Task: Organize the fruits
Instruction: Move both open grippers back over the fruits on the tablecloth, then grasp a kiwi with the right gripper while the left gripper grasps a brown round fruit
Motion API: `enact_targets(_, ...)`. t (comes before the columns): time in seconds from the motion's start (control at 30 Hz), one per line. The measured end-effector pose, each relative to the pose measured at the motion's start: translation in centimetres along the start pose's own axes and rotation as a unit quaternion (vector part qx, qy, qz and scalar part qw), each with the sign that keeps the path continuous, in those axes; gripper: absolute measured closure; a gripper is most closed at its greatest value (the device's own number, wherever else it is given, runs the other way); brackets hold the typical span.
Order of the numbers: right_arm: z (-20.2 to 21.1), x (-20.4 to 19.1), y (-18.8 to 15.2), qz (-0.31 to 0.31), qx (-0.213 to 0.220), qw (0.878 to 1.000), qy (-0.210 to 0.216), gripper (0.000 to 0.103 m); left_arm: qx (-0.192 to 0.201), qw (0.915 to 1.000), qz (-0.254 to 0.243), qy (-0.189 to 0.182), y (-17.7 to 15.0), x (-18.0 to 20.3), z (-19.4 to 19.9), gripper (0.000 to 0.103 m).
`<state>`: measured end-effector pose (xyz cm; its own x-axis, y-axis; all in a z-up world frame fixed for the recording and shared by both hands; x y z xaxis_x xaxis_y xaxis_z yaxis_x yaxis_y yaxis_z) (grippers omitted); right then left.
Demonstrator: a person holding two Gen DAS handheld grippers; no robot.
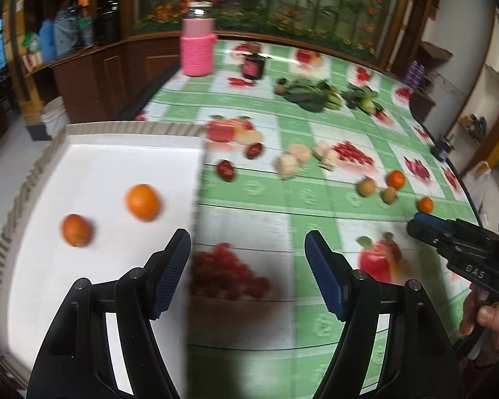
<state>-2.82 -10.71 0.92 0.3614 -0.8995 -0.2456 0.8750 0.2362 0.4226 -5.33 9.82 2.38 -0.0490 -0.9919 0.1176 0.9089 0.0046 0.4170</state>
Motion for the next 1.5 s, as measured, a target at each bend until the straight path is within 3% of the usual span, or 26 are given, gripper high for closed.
enact_targets(0.4, -0.8, 4.0, 0.7, -0.022, 0.001, 0.999, -0.042, 0.072, -0.025, 0.9984, -0.048, -0.017, 2.3, 6.9, -3.4, 0.031)
enact_targets(0.7, -4.4, 4.8, 3.7, 0.018, -0.028, 0.999, -0.038, 0.072, -0.037, 0.9970, -0.068, -0.005, 4.5, 9.5, -5.9, 0.031)
enact_targets(0.77, -4.8, 4.7, 3.7, 0.032, -0.033, 0.998, -0.044, 0.079, -0.039, 0.9968, -0.070, -0.002, 5.0, 9.9, -6.6, 0.031)
enact_targets(1.4, -1.8, 8.3, 2.0, -0.026, -0.010, 0.999, -0.024, 0.079, -0.059, 0.9920, -0.107, -0.029, 7.3, 14.0, -10.7, 0.031)
enact_targets(1.47, -1.9, 8.3, 2.0, -0.028, -0.010, 0.999, -0.018, 0.079, -0.065, 0.9911, -0.113, -0.029, 7.3, 14.4, -11.4, 0.040)
enact_targets(1.5, -1.9, 8.4, 1.9, -0.027, -0.010, 0.999, -0.017, 0.079, -0.067, 0.9907, -0.115, -0.028, 7.3, 14.5, -11.7, 0.054)
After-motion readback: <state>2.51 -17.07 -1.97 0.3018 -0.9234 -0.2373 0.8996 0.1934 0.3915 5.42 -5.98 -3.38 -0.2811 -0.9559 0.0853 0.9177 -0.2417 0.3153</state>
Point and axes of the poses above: each gripper's, at about its wrist camera, not at the fingertips, and z roughly against the way its jaws point, x to its right, y to its top, the point moved 6 cm from there along -z, roughly the way its jaws point, and after that the axes turned 15 degrees about -x, right-handed, at the moved point
